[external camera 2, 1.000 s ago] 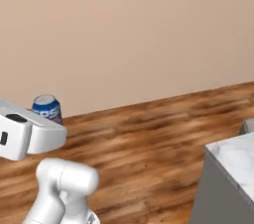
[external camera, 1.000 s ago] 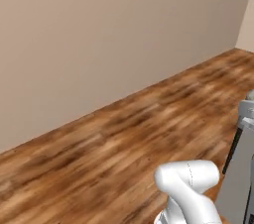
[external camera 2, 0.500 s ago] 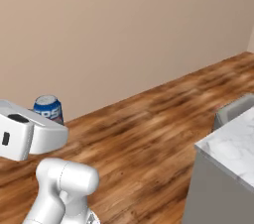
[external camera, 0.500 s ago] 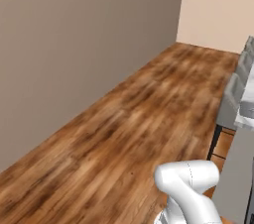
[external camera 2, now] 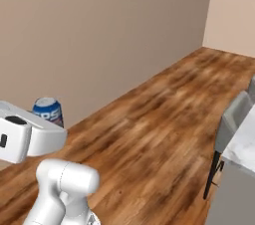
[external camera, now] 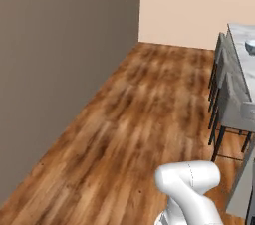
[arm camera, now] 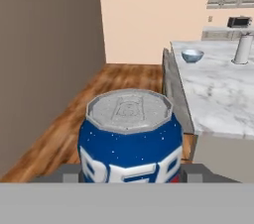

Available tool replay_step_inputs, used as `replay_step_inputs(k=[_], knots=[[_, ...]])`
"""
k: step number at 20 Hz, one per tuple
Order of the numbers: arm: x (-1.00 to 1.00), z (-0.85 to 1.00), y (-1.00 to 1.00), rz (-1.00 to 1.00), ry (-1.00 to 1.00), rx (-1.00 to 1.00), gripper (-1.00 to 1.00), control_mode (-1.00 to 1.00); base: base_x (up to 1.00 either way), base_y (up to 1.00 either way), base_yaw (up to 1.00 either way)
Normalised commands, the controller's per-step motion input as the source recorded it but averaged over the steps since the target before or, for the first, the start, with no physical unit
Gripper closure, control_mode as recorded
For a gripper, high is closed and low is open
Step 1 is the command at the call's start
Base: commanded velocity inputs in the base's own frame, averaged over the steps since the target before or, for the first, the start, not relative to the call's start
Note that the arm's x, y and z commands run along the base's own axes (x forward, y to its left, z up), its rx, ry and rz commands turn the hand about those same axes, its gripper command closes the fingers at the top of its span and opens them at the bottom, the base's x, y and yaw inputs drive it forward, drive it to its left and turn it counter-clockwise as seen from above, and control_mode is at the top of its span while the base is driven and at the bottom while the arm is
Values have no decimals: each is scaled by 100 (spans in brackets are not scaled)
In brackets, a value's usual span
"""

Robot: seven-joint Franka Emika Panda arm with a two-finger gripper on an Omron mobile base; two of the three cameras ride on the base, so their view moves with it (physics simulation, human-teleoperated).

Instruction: Open the fridge, grab two sodas, and place both sodas inside the bowl with ice on the dining counter.

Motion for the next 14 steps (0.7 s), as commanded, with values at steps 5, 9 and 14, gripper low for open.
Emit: replay_step_inputs(k=[5, 9, 14], knots=[[0, 0, 0, 0, 0, 0, 100, 100, 97, 73, -36], [0, 0, 0, 0, 0, 0, 100, 100, 100, 65, -35], [0, 0, 0, 0, 0, 0, 100, 100, 95, 56, -39]])
